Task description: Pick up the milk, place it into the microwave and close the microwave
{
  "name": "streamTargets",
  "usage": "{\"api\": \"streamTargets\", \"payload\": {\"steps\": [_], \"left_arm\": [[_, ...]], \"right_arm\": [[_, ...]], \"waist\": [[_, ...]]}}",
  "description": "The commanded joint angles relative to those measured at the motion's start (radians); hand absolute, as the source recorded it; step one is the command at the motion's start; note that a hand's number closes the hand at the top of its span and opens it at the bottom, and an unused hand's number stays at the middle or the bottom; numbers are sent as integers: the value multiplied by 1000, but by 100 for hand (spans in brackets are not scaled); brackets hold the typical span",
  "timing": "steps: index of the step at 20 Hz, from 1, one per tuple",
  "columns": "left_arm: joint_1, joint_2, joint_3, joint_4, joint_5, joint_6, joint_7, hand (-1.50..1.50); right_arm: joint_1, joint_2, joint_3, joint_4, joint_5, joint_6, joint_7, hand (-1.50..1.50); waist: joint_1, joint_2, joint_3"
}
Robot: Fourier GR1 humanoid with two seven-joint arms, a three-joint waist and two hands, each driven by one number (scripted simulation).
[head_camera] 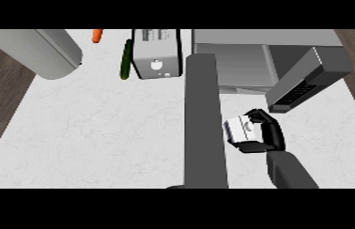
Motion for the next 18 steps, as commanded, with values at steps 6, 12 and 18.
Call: {"api": "streamTargets", "payload": {"steps": [6,12,18], "left_arm": [[-73,12,25,93,-57,-29,6,-150],[-110,33,-1,72,-31,20,43,-150],[-133,36,3,105,-45,-14,29,-150]], "right_arm": [[-157,-23,-2,-15,-1,-76,60,150],[-290,-64,-14,79,12,-115,149,150],[-355,-138,-13,115,25,-80,202,150]], "waist": [[-7,0,-1],[16,11,0],[38,21,1]]}}
